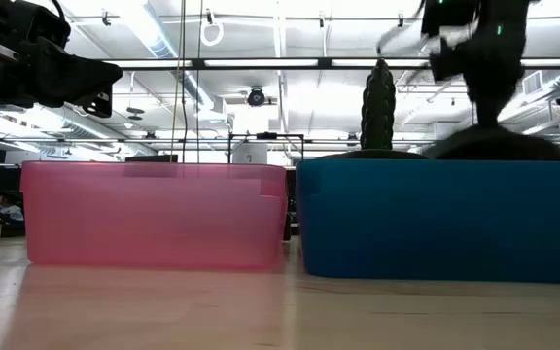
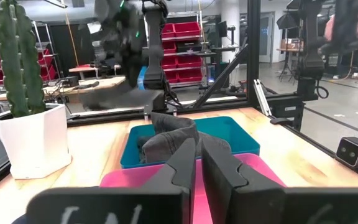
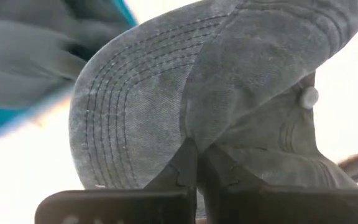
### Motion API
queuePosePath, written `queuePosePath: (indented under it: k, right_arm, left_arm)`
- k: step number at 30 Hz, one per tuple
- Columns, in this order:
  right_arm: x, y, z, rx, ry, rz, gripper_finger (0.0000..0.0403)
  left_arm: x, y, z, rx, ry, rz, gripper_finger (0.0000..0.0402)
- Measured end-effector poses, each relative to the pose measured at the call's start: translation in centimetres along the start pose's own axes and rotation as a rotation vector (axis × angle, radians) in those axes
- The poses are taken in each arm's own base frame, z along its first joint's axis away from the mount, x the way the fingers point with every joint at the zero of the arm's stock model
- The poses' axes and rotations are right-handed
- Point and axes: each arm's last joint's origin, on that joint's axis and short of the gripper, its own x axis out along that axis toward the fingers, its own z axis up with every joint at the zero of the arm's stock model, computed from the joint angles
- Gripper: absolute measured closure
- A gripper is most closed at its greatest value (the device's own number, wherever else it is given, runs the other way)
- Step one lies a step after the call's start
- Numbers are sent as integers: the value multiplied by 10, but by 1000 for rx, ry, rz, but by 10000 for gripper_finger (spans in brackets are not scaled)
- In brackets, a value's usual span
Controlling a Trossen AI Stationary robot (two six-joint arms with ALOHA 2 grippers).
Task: Pick & Place hat
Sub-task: Put the gray cap into the blue bin
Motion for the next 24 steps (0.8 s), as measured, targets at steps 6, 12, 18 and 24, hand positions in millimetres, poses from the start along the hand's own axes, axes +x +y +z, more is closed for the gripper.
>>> queuePosePath:
  k: [6, 12, 18, 24]
  right_arm:
    - [-50, 45, 12, -41, -230, 147, 401]
    - [-59, 99, 29, -194, -384, 307, 402]
    - [-25, 135, 37, -235, -285, 291, 402]
    - [22, 160, 44, -245, -175, 158, 402]
  left_arm:
    - [0, 0, 0, 0, 0, 0, 371]
    - [0, 0, 0, 0, 0, 0, 371]
    - [0, 0, 0, 0, 0, 0, 371]
    - [0, 0, 0, 0, 0, 0, 371]
